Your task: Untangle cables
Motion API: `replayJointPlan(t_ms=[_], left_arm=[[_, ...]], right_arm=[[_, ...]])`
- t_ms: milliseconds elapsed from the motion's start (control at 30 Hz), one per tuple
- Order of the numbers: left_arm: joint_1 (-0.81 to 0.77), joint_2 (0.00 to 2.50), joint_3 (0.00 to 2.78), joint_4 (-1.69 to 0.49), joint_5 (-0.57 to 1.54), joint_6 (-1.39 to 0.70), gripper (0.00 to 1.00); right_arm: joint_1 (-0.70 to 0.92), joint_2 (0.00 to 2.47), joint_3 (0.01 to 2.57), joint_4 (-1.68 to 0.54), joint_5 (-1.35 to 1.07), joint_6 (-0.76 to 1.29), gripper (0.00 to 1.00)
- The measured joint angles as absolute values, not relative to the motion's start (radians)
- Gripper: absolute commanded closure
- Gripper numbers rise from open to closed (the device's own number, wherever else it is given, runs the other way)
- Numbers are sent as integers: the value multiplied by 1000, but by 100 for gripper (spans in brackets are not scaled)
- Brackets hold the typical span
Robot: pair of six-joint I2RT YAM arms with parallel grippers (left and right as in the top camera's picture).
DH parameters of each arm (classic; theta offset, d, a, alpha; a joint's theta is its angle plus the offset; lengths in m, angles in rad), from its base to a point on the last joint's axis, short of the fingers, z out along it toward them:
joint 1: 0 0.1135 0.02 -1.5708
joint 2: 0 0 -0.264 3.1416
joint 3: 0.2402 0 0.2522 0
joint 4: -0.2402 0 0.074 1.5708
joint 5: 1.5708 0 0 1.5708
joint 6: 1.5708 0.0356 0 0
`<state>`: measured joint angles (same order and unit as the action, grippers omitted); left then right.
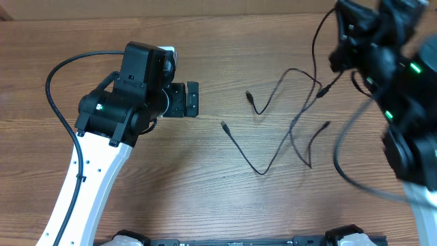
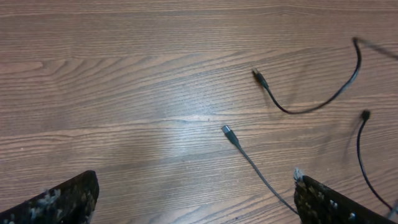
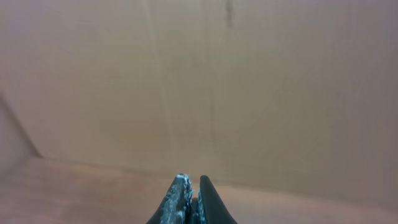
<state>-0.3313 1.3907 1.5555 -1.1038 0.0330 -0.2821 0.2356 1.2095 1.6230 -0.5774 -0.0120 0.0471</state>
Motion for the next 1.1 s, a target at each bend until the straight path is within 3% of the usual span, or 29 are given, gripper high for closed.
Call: replayJointPlan(t_ms=[333,600,1100], left_arm=[[-331,1391,1555,-1103,33,-282,0],[-331,1391,1555,-1104,33,-282,0],[-331,1391,1555,-1104,33,-282,0]], right_arm=[[236,1457,1623,-747,-86,41,96],[240,1681,1623,-892,-239,-89,96],[244,1782,1623,-1037,-409,-273,96]])
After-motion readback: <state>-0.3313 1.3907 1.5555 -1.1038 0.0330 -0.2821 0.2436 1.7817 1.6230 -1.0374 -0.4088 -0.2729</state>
